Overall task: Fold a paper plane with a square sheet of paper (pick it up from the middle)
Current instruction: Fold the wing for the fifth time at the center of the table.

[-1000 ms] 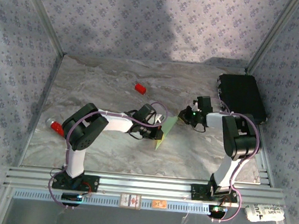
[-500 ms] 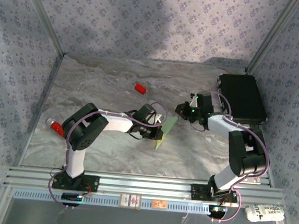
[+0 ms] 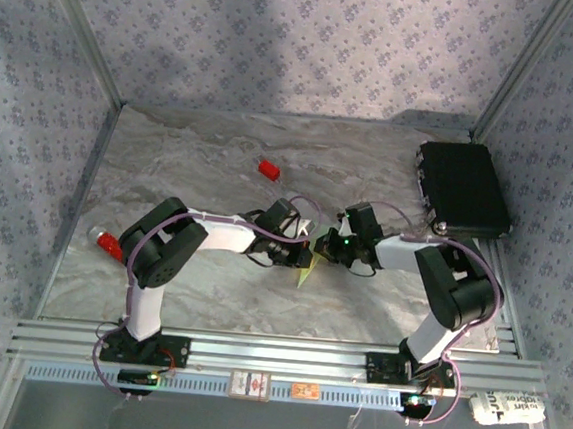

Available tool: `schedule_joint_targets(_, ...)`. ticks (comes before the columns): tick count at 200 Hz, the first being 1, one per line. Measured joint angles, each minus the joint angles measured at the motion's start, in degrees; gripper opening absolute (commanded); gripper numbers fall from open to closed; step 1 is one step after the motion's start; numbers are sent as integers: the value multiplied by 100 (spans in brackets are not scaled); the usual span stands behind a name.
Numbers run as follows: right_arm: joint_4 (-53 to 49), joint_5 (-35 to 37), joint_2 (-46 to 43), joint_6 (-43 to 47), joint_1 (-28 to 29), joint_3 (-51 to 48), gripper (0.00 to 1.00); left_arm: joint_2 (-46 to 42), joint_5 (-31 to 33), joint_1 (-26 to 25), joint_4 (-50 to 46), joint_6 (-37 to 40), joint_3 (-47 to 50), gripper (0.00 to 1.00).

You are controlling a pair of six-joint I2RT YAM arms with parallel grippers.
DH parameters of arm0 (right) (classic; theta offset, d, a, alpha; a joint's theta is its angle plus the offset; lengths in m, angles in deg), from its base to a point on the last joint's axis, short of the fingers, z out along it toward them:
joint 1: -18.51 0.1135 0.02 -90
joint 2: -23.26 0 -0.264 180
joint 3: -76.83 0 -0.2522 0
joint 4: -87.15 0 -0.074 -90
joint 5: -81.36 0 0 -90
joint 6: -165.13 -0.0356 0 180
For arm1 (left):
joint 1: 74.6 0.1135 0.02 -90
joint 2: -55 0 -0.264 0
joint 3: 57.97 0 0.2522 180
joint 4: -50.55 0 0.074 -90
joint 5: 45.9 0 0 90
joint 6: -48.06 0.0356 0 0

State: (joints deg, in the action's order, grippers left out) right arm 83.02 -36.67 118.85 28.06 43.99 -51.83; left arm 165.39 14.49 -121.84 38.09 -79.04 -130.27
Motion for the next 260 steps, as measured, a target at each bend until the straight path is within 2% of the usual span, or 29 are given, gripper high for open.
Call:
schedule_joint_targets(75, 361, -127, 9, -7, -74, -170, 4, -254, -212, -2, -638, -57, -22, 1)
schedule_joint_targets(130, 380, -122, 9, -4, -125, -177, 4, -389, -562, -13, -461, -306, 186, 1)
schedule_joint_targets(196, 374, -131, -24, -4, -155, -177, 6, -378, -575, -11, -269, -348, 570, 0)
schedule_joint_targets(260, 245, -179, -636, 0, -57, -177, 7, -389, -579, -11, -101, -348, 658, 0)
